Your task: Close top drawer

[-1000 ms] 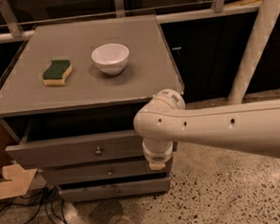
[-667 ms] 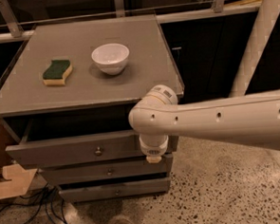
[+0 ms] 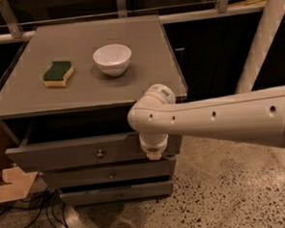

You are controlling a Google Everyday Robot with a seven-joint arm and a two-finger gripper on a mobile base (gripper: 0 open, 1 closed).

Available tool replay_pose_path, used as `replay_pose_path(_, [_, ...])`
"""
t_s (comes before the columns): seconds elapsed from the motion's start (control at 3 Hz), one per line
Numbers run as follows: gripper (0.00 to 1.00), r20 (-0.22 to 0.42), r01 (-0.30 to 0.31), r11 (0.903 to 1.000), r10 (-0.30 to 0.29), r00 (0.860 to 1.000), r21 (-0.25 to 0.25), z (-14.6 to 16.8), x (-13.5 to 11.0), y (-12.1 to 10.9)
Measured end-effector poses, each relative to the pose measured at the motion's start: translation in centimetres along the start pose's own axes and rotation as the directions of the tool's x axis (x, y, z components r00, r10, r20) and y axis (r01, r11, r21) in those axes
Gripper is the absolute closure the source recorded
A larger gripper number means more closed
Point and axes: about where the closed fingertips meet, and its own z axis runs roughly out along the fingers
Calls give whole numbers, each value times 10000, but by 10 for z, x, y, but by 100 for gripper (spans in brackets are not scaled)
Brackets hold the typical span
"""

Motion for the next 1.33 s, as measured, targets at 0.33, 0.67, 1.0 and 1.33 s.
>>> replay_pose_path(0.33, [100, -12, -154, 9998, 155, 9999, 140, 1, 1, -10])
replay_pose_path(0.67, [85, -13, -169, 9997, 170, 9999, 153, 1, 1, -11])
replay_pose_path(1.0, [54, -13, -169, 9997, 170, 9999, 153, 1, 1, -11])
replay_pose_path(1.33, [30, -14, -169, 9997, 170, 9999, 152, 1, 1, -11])
